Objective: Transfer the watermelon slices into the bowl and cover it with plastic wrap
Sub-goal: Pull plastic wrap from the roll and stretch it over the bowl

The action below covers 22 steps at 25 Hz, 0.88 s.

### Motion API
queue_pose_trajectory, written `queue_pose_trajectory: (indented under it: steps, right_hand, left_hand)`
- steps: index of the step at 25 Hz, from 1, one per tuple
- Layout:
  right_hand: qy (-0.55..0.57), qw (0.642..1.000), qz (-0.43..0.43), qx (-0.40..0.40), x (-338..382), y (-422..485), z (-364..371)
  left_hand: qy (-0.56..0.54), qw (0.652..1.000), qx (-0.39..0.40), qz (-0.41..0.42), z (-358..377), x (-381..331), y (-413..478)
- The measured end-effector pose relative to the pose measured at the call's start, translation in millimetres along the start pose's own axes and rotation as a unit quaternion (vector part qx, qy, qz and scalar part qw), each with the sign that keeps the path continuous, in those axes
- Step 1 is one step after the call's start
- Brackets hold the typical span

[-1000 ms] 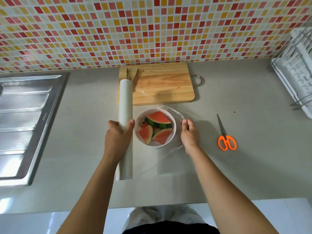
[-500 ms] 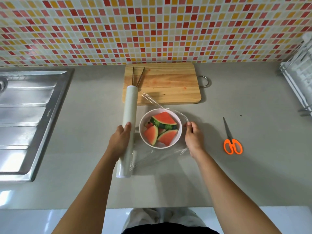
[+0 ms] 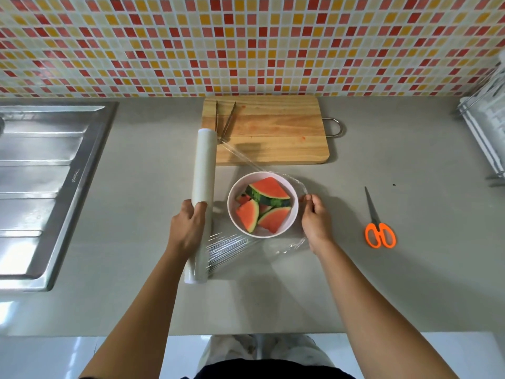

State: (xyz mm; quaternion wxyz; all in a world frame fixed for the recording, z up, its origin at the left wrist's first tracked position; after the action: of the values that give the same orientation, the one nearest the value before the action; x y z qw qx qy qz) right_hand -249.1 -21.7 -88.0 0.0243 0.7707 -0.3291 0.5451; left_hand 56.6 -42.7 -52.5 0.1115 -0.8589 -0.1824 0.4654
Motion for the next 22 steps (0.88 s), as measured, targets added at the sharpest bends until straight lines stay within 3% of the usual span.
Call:
queue_pose_trajectory:
  steps: [3,6,8,11,15,17,18,20,22]
  right_hand:
    - [-0.029,0.999,0.007,0.015,3,-2,-1]
    - [-0.033,0.995,0.077,0.057,6,4,-2]
    - [0.041,0.979,0.172,0.106,2,8,-3]
    - [0.195,0.927,0.296,0.118,2,8,-6]
    - [0.302,0.899,0.307,0.081,6,6,-5]
    - [0.325,0.902,0.281,0.040,5,8,-11]
    - [0.299,0.923,0.242,0.009,5,10,-21]
    - [0.088,0.989,0.101,-0.059,13,11,-54]
    - [-0.155,0.978,-0.037,-0.131,20,2,-84]
  left_hand:
    - [0.003,1.000,0.028,0.012,-1,5,2]
    - [0.014,0.999,0.020,0.035,-5,11,1]
    - [0.000,0.999,0.023,0.043,-3,12,-1]
    - [-0.022,0.998,0.033,0.047,-1,12,-4]
    - [-0.053,0.997,0.053,0.026,1,14,-4]
    - [-0.056,0.996,0.061,0.024,2,13,-4]
    - [-0.057,0.996,0.061,0.026,2,12,-5]
    - [-0.055,0.996,0.060,0.034,1,11,-5]
    - [-0.040,0.997,0.055,0.045,2,11,-5]
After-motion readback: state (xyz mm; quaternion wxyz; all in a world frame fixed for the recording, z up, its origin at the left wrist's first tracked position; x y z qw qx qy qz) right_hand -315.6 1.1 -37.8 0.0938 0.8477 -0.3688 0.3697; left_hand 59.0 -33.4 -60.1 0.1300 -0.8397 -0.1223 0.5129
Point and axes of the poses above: each hand's wrist, its own y-axis towards the middle knuckle, its own z-axis out of the palm, x = y × z, the point moved 7 cm from there along y, towards the middle knuckle, and after that the axes turned 1 degree about z, right-handed, at the moved point
